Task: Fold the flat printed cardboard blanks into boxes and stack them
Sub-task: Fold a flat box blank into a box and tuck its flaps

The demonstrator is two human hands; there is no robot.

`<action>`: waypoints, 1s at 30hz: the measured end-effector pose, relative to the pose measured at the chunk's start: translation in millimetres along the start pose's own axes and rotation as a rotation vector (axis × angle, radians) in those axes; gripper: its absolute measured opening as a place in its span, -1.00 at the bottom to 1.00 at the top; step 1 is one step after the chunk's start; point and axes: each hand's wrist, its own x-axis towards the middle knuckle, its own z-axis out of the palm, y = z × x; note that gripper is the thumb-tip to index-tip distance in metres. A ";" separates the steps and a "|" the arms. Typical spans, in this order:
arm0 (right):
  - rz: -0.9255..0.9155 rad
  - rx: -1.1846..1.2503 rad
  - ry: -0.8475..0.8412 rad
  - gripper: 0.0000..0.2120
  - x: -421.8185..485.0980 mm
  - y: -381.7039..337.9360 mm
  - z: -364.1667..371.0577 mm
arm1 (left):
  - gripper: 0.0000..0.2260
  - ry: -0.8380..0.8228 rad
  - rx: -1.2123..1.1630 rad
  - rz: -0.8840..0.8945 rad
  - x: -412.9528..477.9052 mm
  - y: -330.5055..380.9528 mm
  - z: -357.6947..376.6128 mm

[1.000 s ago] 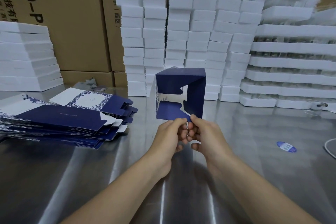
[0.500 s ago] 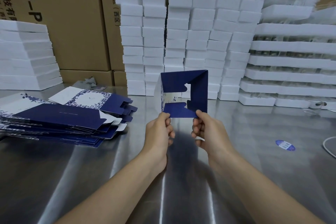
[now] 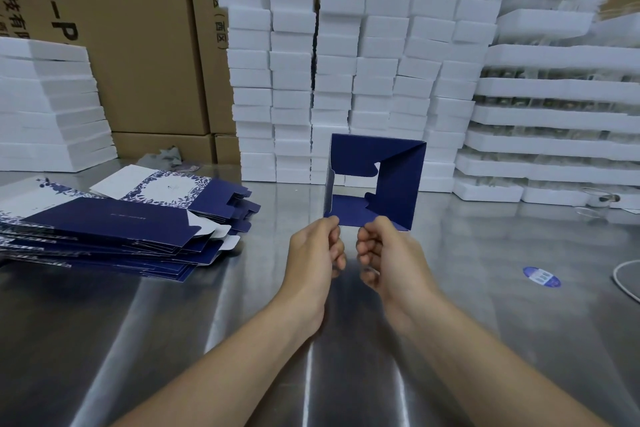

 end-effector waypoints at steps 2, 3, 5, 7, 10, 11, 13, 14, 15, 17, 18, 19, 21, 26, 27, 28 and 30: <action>-0.012 -0.012 0.037 -0.75 -1.5 -0.5 0.4 | -0.67 -0.009 0.013 0.000 -0.5 -1.5 0.7; -0.022 -0.024 0.045 -0.75 -2.5 -0.5 0.9 | -0.68 -0.012 0.017 0.000 -0.6 -2.5 1.4; -0.049 -0.043 0.033 -0.75 -5.4 -0.3 2.9 | -0.70 -0.025 0.033 0.010 -1.5 -4.3 3.2; -0.073 -0.029 -0.011 -0.74 -8.8 -0.2 6.3 | -0.71 -0.042 0.038 0.032 -3.2 -5.8 5.6; -0.096 -0.049 -0.057 -0.69 -10.9 -0.8 9.4 | -0.66 -0.034 0.045 0.038 -4.0 -5.3 6.5; -0.099 -0.074 -0.065 -0.64 -10.7 -0.7 9.3 | -0.64 -0.028 0.066 0.043 -3.8 -4.9 6.1; -0.100 -0.125 -0.078 -0.58 -10.3 0.2 9.0 | -0.65 -0.011 0.110 0.073 -3.7 -4.0 5.1; -0.099 -0.145 -0.080 -0.58 -10.3 0.5 8.8 | -0.66 -0.001 0.125 0.092 -3.8 -3.6 4.7; -0.099 -0.161 -0.080 -0.59 -10.3 0.7 8.8 | -0.68 0.013 0.140 0.109 -3.7 -3.6 4.5; -0.094 -0.171 -0.092 -0.65 -10.9 1.0 9.3 | -0.69 0.042 0.162 0.127 -2.4 -3.9 3.9; -0.089 -0.161 -0.102 -0.67 -11.3 1.1 9.7 | -0.69 0.051 0.158 0.126 -1.4 -4.1 3.5; -0.080 -0.139 -0.107 -0.67 -11.7 1.3 10.2 | -0.68 0.055 0.150 0.120 -0.6 -4.1 3.1; -0.063 -0.093 -0.092 -0.65 -11.3 2.2 10.7 | -0.64 0.043 0.143 0.105 0.7 -3.6 2.5; -0.050 -0.051 0.024 -0.68 -5.4 2.9 7.5 | -0.71 -0.033 0.137 0.055 1.9 -8.6 3.2; -0.049 -0.054 0.036 -0.71 -4.0 2.2 6.1 | -0.72 -0.032 0.119 0.043 2.3 -9.3 3.3; -0.047 -0.061 0.041 -0.73 -2.8 1.7 4.7 | -0.73 -0.022 0.099 0.034 2.6 -9.2 3.0; -0.033 -0.079 0.016 -0.74 -0.4 1.3 2.6 | -0.77 0.010 0.066 0.033 3.1 -7.2 1.8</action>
